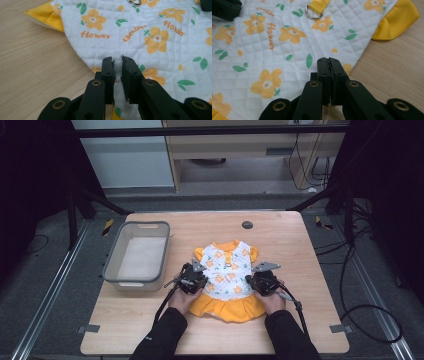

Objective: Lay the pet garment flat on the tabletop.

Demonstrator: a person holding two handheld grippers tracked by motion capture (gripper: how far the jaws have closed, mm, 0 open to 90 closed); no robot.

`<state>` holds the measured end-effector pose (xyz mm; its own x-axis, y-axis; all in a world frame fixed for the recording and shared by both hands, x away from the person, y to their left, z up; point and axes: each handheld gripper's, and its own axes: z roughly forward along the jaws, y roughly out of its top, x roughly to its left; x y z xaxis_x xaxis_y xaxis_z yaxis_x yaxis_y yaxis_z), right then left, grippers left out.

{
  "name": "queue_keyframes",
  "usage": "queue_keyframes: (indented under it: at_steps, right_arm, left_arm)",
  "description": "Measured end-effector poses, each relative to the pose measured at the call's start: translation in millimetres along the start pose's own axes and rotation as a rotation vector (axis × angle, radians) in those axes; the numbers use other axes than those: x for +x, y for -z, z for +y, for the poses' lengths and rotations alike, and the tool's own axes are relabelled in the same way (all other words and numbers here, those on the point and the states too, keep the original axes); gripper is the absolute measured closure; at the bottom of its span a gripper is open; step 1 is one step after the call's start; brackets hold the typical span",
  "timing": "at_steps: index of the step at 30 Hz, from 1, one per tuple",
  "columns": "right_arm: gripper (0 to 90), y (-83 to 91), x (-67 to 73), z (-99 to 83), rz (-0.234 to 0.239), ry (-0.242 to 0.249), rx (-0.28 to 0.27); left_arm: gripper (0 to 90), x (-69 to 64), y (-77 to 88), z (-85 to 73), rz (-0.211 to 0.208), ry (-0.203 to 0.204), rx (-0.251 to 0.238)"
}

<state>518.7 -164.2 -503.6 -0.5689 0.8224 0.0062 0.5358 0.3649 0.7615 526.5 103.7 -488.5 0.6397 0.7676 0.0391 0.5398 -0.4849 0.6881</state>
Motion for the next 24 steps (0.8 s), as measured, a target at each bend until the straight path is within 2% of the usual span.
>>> queue_keyframes:
  at_steps: [2,4,6,12,16,18,20,24]
  right_arm:
    - [86.6,1.3,-0.1,0.4,-0.001,-0.006,-0.002]
    - [85.2,6.5,-0.7,1.8,0.007,-0.015,-0.027]
    - [84.5,9.3,-1.1,2.6,0.01,-0.018,-0.04]
    - [76.9,30.3,-1.1,3.9,0.014,-0.026,-0.098]
    - [68.0,47.5,0.8,0.4,0.006,-0.018,-0.122]
    - [64.1,53.8,0.2,-2.0,-0.005,-0.011,-0.132]
    - [60.0,62.7,0.0,-6.3,-0.002,-0.024,-0.137]
    - [54.0,72.5,0.0,-13.9,0.007,-0.041,-0.142]
  left_arm:
    - [75.8,0.0,2.0,0.5,-0.011,0.006,-0.012]
    - [70.6,-0.3,6.6,1.2,-0.014,0.003,-0.028]
    - [69.1,-0.9,13.6,1.7,-0.017,0.0,-0.047]
    - [58.2,-3.3,41.2,-0.6,-0.019,-0.045,-0.075]
    - [50.0,-3.5,61.2,-9.0,-0.032,-0.054,-0.108]
    - [47.2,-3.5,69.8,-15.7,-0.036,-0.061,-0.113]
    - [44.7,-2.8,77.8,-23.3,-0.037,-0.074,-0.112]
    - [41.5,2.2,91.4,-39.0,-0.045,-0.048,-0.134]
